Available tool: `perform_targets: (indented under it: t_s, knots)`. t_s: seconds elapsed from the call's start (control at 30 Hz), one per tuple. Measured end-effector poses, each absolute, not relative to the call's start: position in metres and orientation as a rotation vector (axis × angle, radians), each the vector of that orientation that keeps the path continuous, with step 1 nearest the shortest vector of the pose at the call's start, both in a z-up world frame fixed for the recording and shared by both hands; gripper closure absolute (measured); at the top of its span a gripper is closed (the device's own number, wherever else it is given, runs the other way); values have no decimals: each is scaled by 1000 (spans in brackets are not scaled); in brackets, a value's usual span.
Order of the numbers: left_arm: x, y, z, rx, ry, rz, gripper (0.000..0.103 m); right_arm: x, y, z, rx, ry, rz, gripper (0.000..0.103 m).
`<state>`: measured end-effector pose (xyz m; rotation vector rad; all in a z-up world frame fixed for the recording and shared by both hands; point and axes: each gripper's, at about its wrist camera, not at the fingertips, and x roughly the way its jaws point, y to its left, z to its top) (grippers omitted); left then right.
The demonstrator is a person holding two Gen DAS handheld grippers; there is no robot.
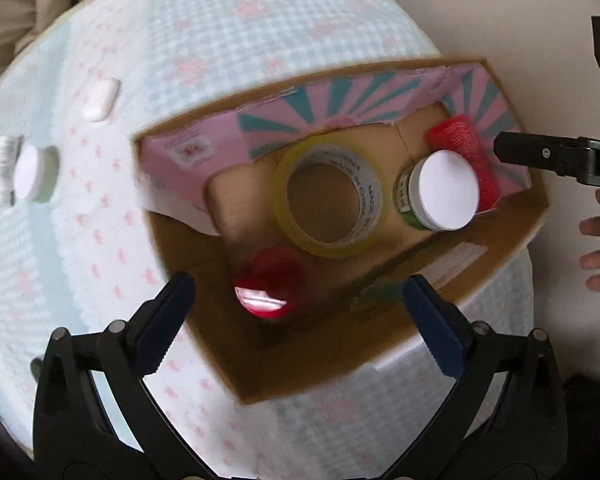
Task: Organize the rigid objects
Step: 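Drop the red cap from the left tool while the right tool releases the red box, then lift both tools away from the pink box toward the remaining items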
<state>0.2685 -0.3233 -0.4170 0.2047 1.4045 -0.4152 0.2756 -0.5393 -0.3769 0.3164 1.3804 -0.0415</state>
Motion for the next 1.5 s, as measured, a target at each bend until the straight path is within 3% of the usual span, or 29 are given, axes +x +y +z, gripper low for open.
perform_targets:
  t_s: [0.57, 0.97, 1.5]
  knots:
    - [251, -311, -378, 189, 1351, -371, 0, 254, -529, -345, 285, 1319, -77, 0]
    - [231, -290, -325, 173, 1277, -361, 0, 242, -504, -292, 194, 1282, -99, 0]
    - [181, -177, -225, 126, 1108, -287, 0, 212, -402, -191, 75, 1162, -27, 0]
